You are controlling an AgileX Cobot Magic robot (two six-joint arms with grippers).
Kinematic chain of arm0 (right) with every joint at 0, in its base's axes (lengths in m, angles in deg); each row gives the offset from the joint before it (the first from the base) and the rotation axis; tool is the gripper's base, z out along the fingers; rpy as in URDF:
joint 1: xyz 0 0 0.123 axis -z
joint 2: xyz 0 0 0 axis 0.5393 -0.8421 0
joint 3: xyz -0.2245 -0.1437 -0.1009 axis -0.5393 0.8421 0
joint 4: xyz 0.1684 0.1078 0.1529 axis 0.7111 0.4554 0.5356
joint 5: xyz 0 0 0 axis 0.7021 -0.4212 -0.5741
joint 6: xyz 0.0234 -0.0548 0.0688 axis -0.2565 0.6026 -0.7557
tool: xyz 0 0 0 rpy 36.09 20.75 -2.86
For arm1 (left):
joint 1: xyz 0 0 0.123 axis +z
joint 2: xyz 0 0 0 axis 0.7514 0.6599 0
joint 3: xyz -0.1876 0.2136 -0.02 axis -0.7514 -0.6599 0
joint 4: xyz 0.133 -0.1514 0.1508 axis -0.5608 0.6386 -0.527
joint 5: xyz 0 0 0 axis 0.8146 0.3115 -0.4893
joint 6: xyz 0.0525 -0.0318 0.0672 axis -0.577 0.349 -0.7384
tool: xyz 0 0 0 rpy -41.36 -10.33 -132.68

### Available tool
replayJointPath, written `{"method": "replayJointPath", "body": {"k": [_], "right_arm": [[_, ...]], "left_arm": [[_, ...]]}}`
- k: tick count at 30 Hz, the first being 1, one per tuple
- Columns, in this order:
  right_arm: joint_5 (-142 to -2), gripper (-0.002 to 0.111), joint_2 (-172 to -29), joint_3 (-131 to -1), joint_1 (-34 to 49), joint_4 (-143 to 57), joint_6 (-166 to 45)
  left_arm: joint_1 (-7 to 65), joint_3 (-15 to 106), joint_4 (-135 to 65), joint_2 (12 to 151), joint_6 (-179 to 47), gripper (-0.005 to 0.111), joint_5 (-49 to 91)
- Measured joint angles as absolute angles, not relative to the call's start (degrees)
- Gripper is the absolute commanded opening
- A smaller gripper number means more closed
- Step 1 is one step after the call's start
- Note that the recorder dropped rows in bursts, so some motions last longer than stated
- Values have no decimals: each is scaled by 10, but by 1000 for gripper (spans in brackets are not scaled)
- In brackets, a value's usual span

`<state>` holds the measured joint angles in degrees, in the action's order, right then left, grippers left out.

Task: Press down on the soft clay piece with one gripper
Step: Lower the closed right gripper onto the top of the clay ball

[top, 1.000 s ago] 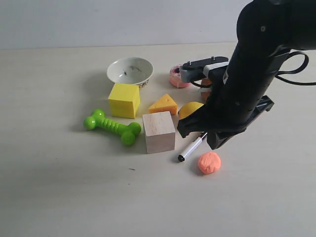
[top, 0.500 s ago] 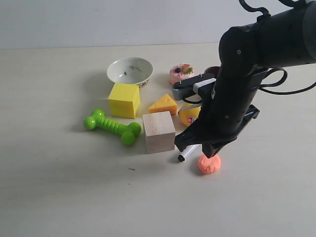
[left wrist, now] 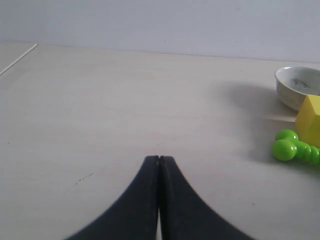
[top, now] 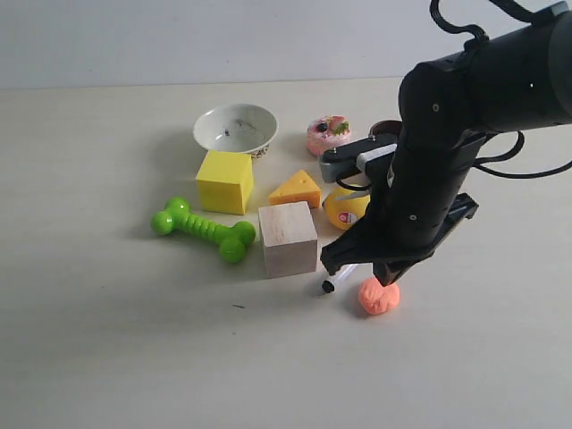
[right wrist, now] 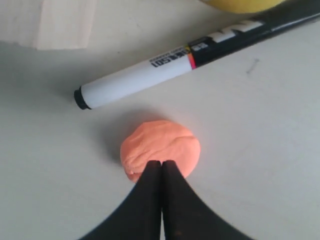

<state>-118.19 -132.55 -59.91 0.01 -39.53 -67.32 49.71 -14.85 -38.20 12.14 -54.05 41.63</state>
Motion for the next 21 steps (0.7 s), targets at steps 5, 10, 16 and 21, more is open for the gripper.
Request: {"method": "replayJointPath", "body": {"k": [5,10,16,21], "right_arm": [[-1154,0,-1325,-567,0,-395,-682],[-1142,0,-1325,-564,0,-394,-682],[-1129,0,-1325,-564,0,-384,-683],[-1123,0,-1325,-564,0,-383,-683]], "left_arm": [[497,-149,-382,121,-540,0,416],[497,-149,-382,121,-540,0,416],[497,-149,-382,121,-540,0,416],[497,-149,-382,121,-540,0,416]]}}
